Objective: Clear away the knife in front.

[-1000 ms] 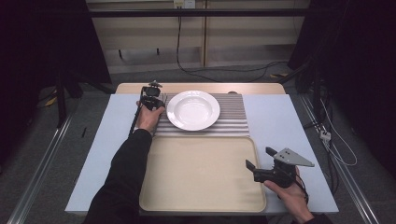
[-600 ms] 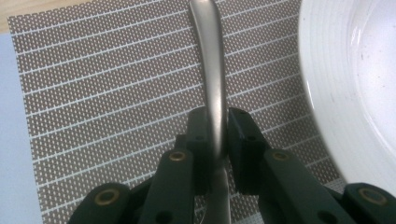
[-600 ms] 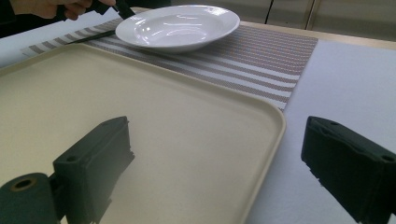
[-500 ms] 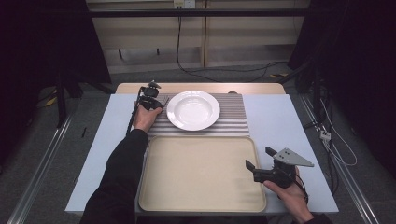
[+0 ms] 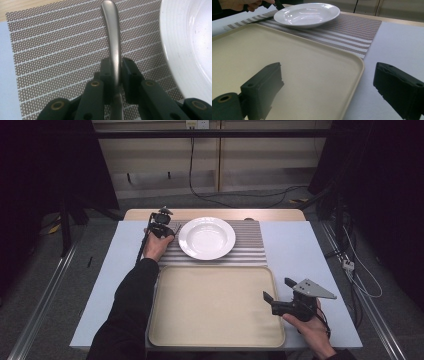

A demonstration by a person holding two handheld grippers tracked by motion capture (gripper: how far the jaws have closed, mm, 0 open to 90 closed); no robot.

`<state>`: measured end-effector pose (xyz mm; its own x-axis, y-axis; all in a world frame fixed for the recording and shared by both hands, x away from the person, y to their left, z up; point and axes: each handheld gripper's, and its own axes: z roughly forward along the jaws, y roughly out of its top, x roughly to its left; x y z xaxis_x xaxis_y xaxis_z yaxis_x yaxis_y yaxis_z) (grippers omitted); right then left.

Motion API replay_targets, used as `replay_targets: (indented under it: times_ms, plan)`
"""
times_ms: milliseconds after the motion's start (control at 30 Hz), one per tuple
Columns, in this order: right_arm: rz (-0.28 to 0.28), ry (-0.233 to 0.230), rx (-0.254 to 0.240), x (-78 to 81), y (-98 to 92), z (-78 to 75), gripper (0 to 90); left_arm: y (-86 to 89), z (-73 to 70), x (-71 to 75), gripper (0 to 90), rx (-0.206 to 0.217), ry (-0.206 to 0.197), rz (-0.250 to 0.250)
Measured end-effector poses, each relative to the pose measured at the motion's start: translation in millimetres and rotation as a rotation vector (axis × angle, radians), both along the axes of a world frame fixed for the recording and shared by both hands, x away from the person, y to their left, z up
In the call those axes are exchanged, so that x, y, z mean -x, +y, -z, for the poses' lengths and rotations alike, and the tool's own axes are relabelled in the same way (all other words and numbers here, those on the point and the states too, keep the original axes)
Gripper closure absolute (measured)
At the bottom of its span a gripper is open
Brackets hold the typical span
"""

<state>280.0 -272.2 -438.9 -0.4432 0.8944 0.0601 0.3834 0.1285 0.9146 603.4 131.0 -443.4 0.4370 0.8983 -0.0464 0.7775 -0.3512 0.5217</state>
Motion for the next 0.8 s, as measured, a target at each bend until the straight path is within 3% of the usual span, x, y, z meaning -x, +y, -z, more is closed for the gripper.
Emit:
replay_targets:
  times_ms: [800]
  plan:
    - [0.001,0.003,0.000,0.4,0.1,-0.1,8.1,4.1,-9.0,9.9,80.2,-0.008,-0.001,0.046]
